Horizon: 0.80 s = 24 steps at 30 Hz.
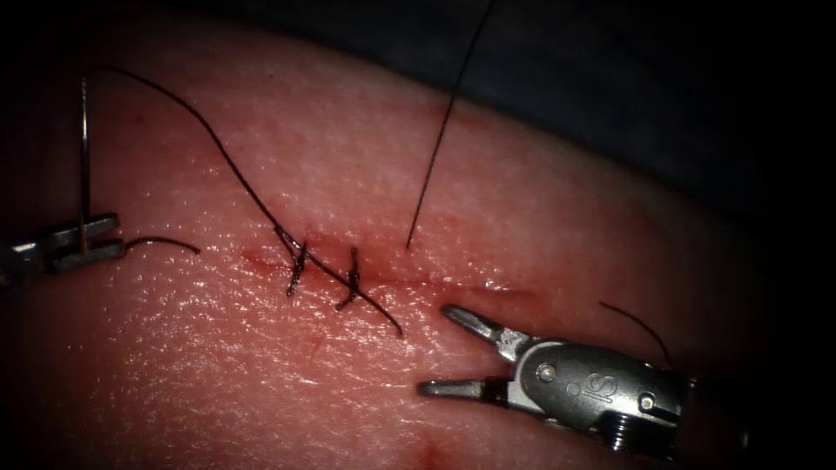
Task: Wound Closure
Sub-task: Repeatably pull the suture through the incision with the right tool
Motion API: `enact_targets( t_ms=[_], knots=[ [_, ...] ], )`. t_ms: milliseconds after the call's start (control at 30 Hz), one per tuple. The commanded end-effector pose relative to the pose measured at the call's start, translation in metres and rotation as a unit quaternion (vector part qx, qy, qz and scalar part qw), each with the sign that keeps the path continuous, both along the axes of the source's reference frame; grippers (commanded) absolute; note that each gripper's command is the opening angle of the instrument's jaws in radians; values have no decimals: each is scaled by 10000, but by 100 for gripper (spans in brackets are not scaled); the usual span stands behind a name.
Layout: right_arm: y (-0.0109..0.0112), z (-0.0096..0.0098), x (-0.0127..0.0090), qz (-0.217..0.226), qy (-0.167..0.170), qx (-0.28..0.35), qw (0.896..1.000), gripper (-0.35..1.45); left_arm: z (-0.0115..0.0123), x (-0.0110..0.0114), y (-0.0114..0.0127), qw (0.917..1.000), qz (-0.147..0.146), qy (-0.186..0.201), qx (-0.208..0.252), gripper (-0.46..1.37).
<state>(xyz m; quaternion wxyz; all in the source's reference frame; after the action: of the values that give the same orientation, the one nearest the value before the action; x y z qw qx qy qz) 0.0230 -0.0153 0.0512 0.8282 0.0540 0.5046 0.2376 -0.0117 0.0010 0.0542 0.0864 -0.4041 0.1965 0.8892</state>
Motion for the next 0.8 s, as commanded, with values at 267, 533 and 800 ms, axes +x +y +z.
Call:
enact_targets(
  t_ms=[267,533,800],
  knots=[
    [6,16,16,-73,75,-37,9999,115,-13,-3,-1,9999,6,-119,-3,-35],
    [3,44,19,-103,26,8,9999,113,-22,-7,-2,9999,22,-153,-22,-35],
    [-3,53,20,-124,38,57,9999,94,-25,-7,-3,9999,23,-157,-15,-35]
  ],
)
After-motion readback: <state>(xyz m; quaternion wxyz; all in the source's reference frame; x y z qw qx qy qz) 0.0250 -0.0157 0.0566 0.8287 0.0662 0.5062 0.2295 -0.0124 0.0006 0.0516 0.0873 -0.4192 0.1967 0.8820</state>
